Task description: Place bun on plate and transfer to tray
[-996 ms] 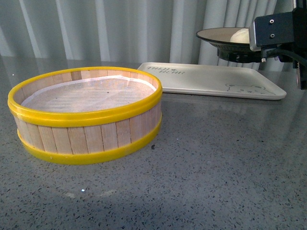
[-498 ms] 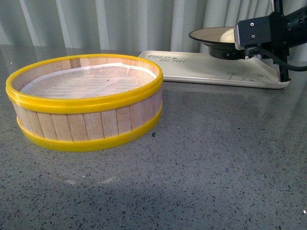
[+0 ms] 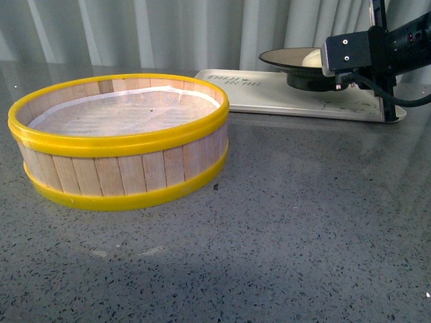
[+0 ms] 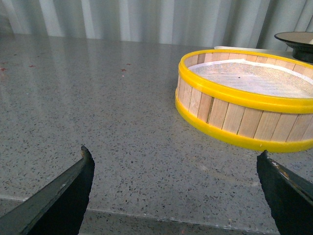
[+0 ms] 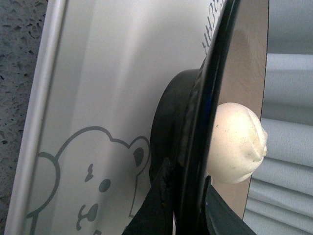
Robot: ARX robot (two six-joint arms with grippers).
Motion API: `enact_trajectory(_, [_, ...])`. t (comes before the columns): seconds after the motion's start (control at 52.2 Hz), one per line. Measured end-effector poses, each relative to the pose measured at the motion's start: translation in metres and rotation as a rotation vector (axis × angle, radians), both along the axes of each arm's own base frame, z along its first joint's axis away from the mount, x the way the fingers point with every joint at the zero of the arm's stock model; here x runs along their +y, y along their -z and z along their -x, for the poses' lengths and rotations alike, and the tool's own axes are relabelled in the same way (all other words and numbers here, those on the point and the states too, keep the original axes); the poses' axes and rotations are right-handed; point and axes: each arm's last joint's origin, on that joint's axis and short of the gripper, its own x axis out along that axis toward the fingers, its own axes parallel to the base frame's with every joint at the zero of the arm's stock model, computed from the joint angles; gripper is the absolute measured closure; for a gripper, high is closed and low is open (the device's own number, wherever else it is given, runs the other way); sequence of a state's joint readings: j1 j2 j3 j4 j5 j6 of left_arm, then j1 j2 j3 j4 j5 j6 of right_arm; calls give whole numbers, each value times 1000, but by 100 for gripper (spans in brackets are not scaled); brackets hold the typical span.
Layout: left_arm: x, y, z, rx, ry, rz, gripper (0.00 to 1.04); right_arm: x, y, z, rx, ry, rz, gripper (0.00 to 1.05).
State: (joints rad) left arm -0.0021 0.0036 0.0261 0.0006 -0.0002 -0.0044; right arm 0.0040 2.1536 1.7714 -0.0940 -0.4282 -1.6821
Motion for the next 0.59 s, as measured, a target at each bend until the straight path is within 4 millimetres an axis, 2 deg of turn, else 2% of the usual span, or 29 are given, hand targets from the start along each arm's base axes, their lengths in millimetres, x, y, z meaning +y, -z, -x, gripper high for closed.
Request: enact_trajectory(0.594, [0, 0, 0, 0, 0, 0, 7, -2, 11, 2, 60, 3, -12, 102])
